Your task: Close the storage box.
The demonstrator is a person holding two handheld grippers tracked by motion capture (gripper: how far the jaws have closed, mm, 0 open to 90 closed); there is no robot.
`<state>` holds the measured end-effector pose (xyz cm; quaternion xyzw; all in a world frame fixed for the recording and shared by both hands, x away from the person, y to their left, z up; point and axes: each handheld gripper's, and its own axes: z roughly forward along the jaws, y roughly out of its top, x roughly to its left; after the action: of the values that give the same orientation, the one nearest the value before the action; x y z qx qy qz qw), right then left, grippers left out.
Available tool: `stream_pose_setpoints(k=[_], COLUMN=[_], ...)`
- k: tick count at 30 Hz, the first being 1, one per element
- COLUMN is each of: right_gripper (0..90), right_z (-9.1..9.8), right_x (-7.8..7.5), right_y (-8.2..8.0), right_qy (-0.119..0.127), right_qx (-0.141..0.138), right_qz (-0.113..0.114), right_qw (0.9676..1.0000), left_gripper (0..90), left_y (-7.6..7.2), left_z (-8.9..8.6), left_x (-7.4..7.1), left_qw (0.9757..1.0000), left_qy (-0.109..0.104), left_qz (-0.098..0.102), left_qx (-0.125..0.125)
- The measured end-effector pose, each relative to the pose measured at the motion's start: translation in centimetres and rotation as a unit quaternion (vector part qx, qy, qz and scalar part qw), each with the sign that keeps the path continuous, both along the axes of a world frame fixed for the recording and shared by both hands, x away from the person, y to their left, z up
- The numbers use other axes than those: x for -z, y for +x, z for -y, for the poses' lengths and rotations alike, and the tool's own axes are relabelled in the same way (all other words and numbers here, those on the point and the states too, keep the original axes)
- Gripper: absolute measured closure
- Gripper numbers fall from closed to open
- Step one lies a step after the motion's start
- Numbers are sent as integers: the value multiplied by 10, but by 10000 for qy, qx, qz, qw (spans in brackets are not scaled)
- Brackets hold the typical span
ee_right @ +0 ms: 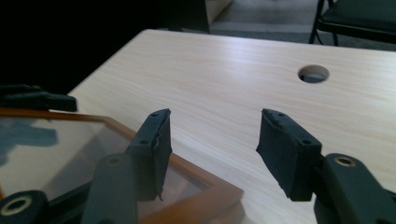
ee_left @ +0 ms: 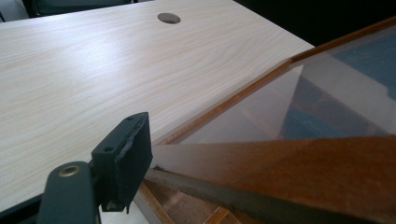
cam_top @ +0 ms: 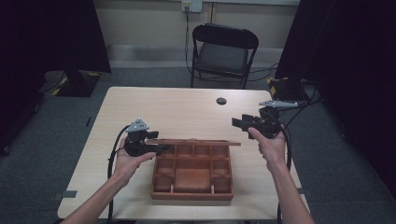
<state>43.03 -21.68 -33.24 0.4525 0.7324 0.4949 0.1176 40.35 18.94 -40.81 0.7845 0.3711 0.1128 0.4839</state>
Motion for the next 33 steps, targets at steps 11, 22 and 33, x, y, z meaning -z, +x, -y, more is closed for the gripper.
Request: stream_pose_setpoints(k=[11, 22, 33], right_gripper=[452, 461, 609], right_z=[-37, -71, -99], right_x=[-23, -38, -28], right_y=[-17, -40, -41], right_qy=[125, 42, 9], right_qx=[-788, -1587, -2416], right_qz=[5, 45, -382], right_qw=[9968, 9873, 9696], left_gripper=[234, 211, 162], left_y=[-5, -9, -13], left_z=[-2, -6, -7], left_x=[5, 6, 7], left_qw=[10000, 10000, 9999], left_qy=[-47, -46, 15], left_qz=[26, 45, 105], left_qx=[14, -9, -54])
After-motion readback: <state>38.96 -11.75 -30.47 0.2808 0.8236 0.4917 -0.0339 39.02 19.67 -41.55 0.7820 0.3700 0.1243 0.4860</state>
